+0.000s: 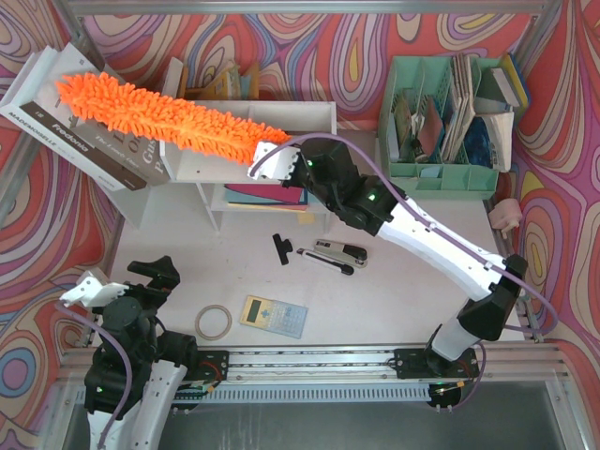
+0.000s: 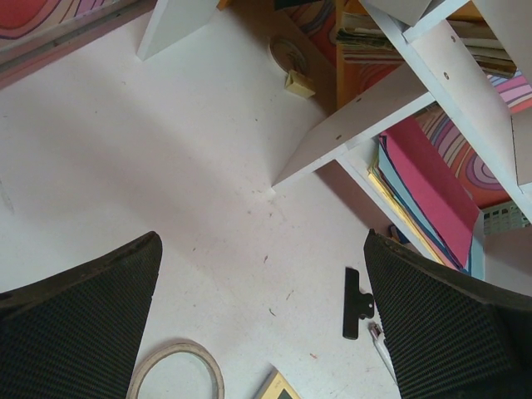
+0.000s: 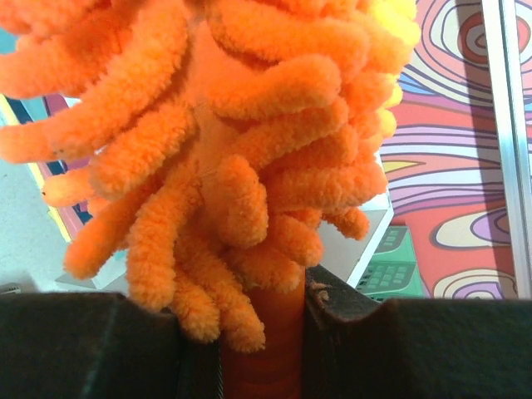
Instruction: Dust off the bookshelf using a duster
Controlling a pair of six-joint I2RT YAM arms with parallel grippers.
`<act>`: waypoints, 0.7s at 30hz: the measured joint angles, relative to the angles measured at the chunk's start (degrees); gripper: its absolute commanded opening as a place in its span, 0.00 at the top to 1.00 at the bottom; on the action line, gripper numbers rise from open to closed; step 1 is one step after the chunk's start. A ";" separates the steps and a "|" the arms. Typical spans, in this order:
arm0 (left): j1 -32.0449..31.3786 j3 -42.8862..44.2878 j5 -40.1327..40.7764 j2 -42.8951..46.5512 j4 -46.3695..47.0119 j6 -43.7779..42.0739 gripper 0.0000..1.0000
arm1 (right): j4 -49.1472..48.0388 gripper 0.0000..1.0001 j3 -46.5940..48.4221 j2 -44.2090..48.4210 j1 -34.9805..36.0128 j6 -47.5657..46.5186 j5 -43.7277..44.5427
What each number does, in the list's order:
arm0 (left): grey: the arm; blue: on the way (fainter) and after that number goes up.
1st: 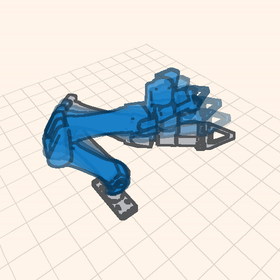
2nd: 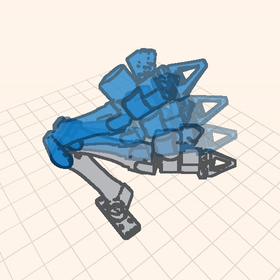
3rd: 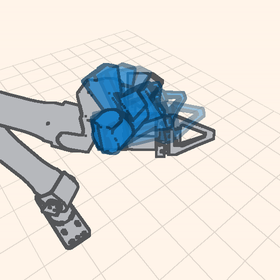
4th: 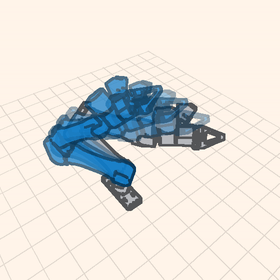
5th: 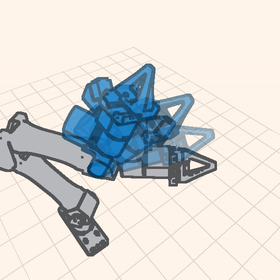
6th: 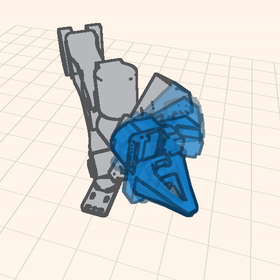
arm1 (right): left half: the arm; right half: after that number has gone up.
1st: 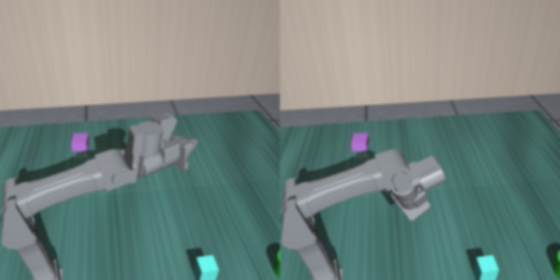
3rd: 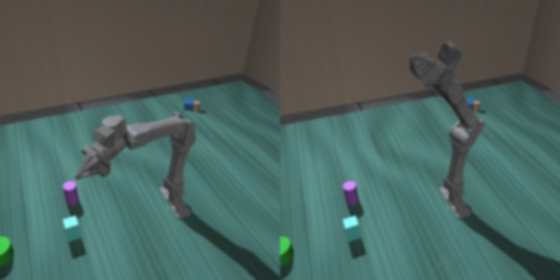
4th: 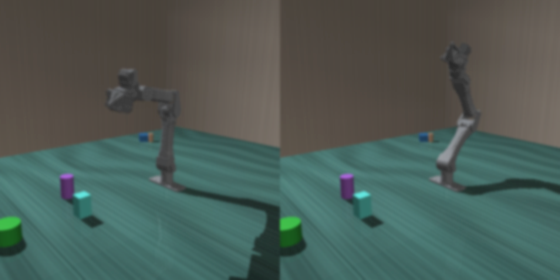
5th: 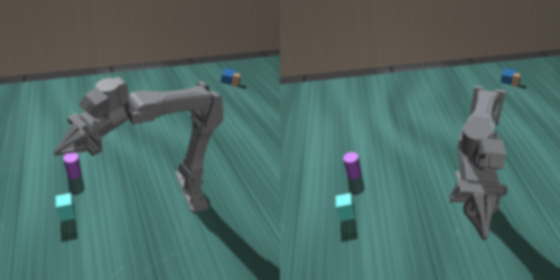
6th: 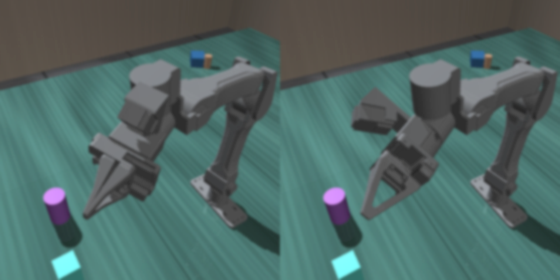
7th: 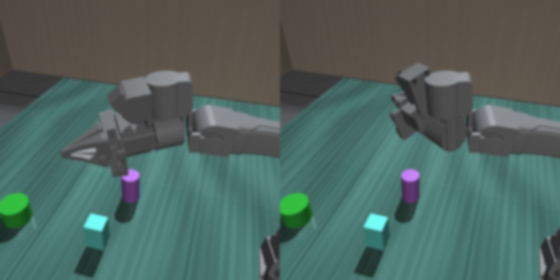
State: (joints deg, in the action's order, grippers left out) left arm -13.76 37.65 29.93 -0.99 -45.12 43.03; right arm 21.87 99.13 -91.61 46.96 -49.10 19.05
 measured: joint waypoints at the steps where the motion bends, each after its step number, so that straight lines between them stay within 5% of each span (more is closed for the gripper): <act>1: 0.00 0.00 0.00 0.00 0.04 0.00 0.01 | -0.07 1.00 0.02 -0.09 0.00 -0.02 0.17; 21: 0.00 -0.04 -0.15 0.00 0.09 0.00 0.01 | -2.45 1.00 4.48 -6.62 -6.34 0.07 0.26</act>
State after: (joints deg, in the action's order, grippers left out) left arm -13.76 37.60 29.78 -0.99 -45.04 43.03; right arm 19.42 103.61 -98.24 40.62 -49.04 19.31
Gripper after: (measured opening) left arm 0.984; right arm 0.340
